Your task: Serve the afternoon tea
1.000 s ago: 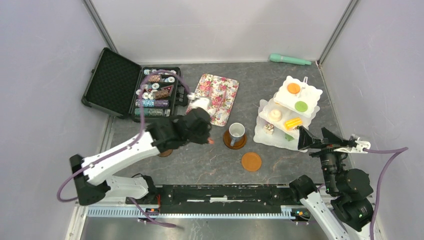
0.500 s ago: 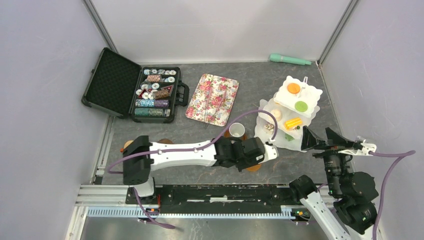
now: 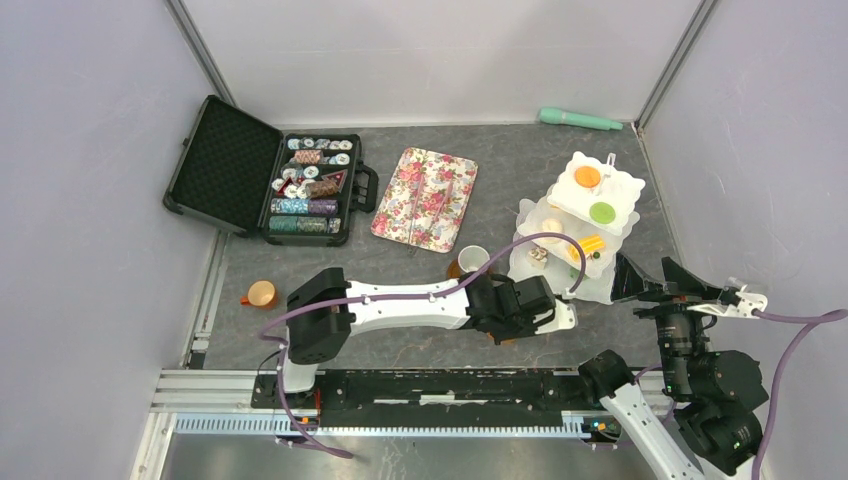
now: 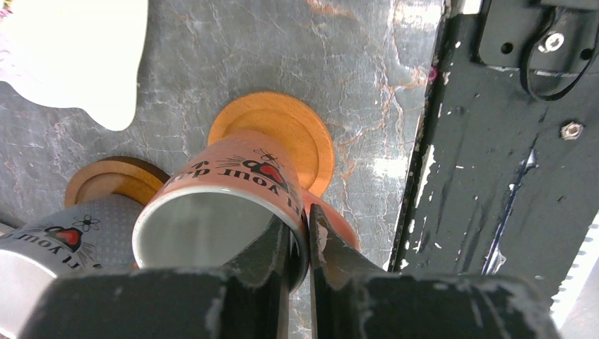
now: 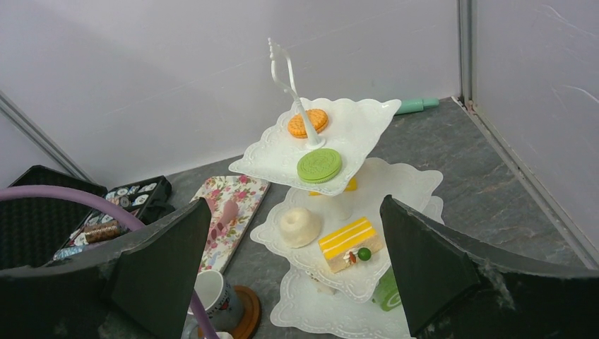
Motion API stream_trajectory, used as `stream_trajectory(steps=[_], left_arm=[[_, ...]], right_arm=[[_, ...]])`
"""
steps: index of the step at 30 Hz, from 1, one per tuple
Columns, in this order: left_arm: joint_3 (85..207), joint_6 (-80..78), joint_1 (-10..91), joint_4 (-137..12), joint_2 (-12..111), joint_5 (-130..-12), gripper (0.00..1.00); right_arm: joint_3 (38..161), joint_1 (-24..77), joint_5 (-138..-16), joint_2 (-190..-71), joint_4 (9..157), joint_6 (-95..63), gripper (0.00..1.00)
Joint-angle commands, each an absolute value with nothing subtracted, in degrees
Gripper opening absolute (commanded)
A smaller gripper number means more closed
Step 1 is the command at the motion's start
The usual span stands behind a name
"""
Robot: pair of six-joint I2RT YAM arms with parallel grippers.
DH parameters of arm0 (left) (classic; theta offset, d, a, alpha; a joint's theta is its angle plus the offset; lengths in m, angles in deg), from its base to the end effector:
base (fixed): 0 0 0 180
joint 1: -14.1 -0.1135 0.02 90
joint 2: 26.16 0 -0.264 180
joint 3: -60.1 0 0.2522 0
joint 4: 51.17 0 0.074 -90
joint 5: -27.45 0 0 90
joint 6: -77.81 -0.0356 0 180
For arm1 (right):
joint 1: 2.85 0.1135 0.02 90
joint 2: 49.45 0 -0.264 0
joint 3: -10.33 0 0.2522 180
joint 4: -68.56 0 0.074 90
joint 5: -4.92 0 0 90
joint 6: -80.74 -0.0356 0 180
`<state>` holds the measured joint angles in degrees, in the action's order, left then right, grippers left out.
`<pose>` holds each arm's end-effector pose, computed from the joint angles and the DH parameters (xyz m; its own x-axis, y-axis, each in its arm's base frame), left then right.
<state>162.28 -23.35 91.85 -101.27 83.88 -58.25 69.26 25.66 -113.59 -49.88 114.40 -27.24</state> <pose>0.0914 -0.4083 0.2342 0.0105 0.8612 -0.5082 0.9826 0.0854 0.1650 -0.0002 -0.0195 0.3536 0.1800 0.4065 -0.8957 -0.0691 0.9136 0.4007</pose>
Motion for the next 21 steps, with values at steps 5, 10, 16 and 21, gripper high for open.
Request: stream_trajectory(steps=[5, 10, 16, 21], left_arm=[[166.2, -27.3, 91.7, -103.3, 85.9, -58.2, 0.02], [166.4, -26.6, 91.7, -103.8, 86.3, -59.3, 0.04], [166.5, -24.6, 91.6, -103.6, 85.2, -56.7, 0.32], [166.4, -23.5, 91.4, -102.8, 81.1, -55.5, 0.41]], right_arm=[[70.5, 26.1, -114.6, -42.0, 114.8, -27.4, 0.98], [70.1, 26.1, -114.6, -41.8, 114.8, -27.8, 0.98], [69.9, 26.1, -114.3, -41.8, 114.8, -28.1, 0.98], [69.7, 26.1, -114.3, -41.7, 114.8, -28.1, 0.98]])
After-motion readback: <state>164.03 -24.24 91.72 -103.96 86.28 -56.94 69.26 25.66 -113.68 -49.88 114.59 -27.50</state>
